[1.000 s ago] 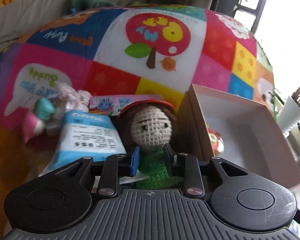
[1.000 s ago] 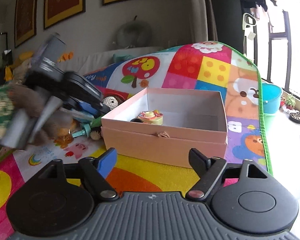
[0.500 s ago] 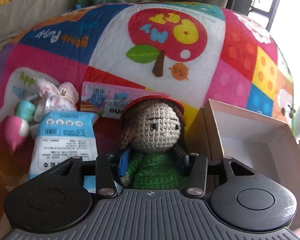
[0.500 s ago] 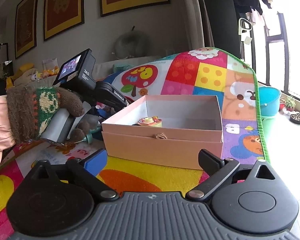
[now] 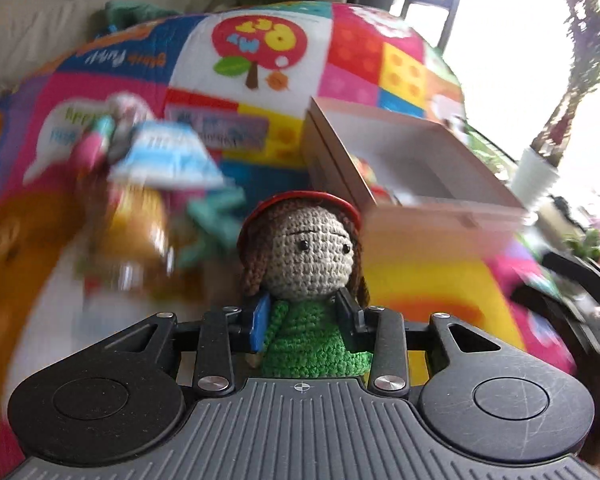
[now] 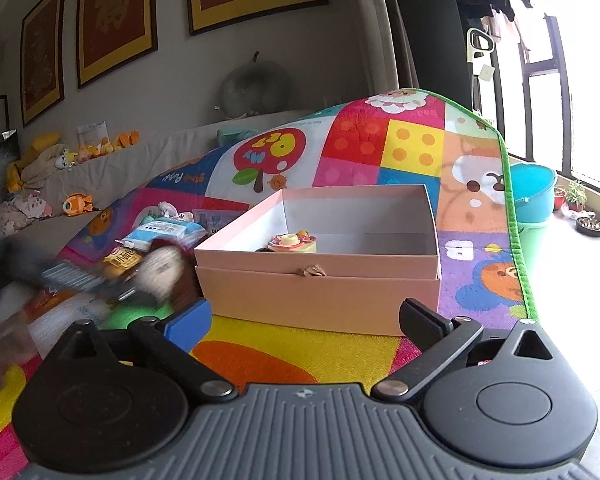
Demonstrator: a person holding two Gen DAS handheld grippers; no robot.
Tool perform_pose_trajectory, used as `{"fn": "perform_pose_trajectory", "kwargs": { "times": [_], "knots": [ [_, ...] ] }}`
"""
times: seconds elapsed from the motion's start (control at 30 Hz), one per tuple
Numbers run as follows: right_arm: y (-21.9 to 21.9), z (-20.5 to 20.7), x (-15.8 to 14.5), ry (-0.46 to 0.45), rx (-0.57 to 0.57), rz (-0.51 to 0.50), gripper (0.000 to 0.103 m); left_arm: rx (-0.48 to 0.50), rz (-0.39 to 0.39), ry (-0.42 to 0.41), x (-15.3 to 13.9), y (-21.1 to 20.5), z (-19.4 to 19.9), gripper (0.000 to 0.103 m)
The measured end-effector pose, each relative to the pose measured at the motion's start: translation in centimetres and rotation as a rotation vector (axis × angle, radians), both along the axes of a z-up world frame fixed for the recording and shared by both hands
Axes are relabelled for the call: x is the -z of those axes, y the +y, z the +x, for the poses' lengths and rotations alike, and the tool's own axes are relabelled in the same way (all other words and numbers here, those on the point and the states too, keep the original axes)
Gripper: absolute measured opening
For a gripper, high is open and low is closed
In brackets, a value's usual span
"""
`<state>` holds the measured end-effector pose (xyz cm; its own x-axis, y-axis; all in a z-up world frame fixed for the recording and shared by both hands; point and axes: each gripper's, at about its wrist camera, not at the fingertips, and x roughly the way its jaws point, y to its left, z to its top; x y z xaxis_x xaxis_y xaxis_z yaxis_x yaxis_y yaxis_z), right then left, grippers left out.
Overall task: Organize objects
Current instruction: 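Grasp the crocheted doll with the left tool and lift it, then grasp the blue wet-wipe pack with the right tool while the left tool holds the doll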
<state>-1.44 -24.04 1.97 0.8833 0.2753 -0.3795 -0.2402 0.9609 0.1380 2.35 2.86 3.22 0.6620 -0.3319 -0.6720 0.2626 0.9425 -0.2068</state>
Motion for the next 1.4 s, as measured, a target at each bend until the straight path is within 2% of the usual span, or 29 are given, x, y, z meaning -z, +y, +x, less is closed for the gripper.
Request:
{"fn": "perform_pose_trajectory", "kwargs": {
  "times": [0.13,0.23,0.3,0.37,0.43,0.5,0.57,0.67,0.8,0.93,1.0,1.03,1.07,1.13,1.27,1.4],
  "knots": [
    [0.7,0.6,0.1,0.039,-0.003,-0.036,0.101,0.004,-0.087,0.014,0.3,1.6,-6.1,0.039],
    [1.9,1.1,0.0,0.066,-0.018,-0.089,0.101,-0.060,-0.137,0.010,0.6,3.5,-8.6,0.039],
    [3.0,1.1,-0.5,0.079,-0.062,-0.089,0.101,-0.122,-0.148,-0.004,0.5,5.0,-9.0,0.039],
    [4.7,1.2,-1.3,0.076,-0.125,-0.092,0.101,-0.189,-0.142,-0.042,0.0,6.5,-9.1,0.032],
    [6.8,1.3,-2.4,0.060,-0.191,-0.105,0.101,-0.242,-0.108,-0.086,-0.5,7.4,-9.0,0.025],
    [9.0,1.9,-3.6,0.059,-0.265,-0.108,0.101,-0.286,-0.078,-0.121,-0.7,8.1,-9.1,0.023],
    [11.1,3.3,-5.0,0.083,-0.337,-0.100,0.101,-0.283,-0.124,-0.113,-0.4,9.1,-8.7,0.023],
    [14.7,7.4,-7.1,0.168,-0.390,-0.062,0.101,-0.252,-0.217,-0.088,0.3,9.9,-8.4,0.023],
    [19.4,15.1,-7.7,0.280,-0.344,-0.025,0.101,-0.188,-0.204,-0.080,0.6,9.0,-7.6,0.029],
    [22.9,22.4,-5.2,0.397,-0.225,-0.043,0.100,-0.112,-0.179,-0.051,1.2,7.5,-6.6,0.035],
    [23.9,25.0,-3.2,0.470,-0.192,-0.070,0.096,-0.104,-0.155,-0.065,1.1,7.3,-6.6,0.035],
    [24.1,26.0,-2.2,0.516,-0.188,-0.080,0.088,-0.106,-0.159,-0.067,1.1,7.4,-6.5,0.035],
    [24.2,26.7,-1.5,0.563,-0.198,-0.076,0.073,-0.113,-0.171,-0.067,1.2,7.7,-6.4,0.034],
    [23.7,26.6,-1.2,0.613,-0.256,-0.053,0.055,-0.122,-0.197,-0.065,1.4,8.2,-6.4,0.034],
    [21.4,22.3,-5.1,0.491,-0.317,-0.058,0.054,-0.116,-0.203,-0.064,1.6,8.0,-6.2,0.035],
    [16.7,15.8,-9.7,0.373,-0.388,-0.016,0.054,-0.107,-0.142,-0.077,1.3,6.8,-6.2,0.035]
  ]
}}
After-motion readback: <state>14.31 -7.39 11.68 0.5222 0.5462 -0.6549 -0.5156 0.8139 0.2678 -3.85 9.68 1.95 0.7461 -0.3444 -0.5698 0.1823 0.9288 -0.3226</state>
